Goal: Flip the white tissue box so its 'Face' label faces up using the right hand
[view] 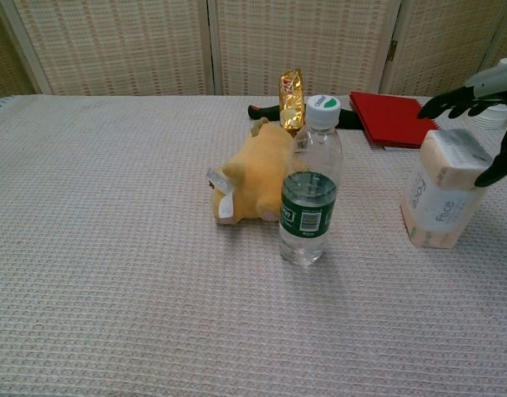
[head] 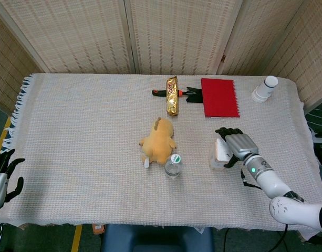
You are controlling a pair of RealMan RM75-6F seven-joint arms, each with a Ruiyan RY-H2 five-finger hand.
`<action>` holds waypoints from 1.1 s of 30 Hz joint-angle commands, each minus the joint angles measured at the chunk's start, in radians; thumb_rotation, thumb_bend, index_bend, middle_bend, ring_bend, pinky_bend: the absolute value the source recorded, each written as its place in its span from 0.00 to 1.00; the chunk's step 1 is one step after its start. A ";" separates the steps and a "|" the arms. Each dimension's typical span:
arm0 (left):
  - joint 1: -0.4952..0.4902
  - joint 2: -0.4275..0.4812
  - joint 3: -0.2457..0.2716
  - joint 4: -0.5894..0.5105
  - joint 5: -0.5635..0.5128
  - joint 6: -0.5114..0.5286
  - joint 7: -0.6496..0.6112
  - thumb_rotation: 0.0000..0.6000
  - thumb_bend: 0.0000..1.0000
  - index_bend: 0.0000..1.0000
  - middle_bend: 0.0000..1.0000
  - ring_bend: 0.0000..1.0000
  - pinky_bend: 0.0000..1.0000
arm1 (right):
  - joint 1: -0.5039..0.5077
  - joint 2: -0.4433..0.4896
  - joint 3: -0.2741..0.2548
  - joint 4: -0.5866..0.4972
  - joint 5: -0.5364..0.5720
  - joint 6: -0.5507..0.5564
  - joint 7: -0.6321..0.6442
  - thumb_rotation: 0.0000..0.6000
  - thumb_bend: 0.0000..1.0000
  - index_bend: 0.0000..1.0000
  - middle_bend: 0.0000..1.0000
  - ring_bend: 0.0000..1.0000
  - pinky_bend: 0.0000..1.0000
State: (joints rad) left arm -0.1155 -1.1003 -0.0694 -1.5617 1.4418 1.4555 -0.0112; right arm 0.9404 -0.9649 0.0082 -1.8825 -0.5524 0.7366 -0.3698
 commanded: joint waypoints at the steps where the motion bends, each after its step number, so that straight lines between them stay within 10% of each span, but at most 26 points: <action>1: 0.001 0.000 0.000 0.002 0.000 0.001 -0.003 1.00 0.50 0.23 0.00 0.00 0.10 | 0.006 -0.012 -0.006 0.009 0.008 0.004 -0.003 1.00 0.00 0.00 0.00 0.02 0.00; 33: -0.003 -0.008 -0.004 0.019 -0.006 -0.008 -0.011 1.00 0.50 0.23 0.00 0.00 0.10 | -0.025 -0.069 -0.010 0.062 -0.055 0.059 0.026 1.00 0.00 0.33 0.32 0.34 0.00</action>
State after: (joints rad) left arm -0.1185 -1.1085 -0.0736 -1.5435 1.4355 1.4475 -0.0228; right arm 0.9187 -1.0308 -0.0041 -1.8232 -0.6016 0.7905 -0.3463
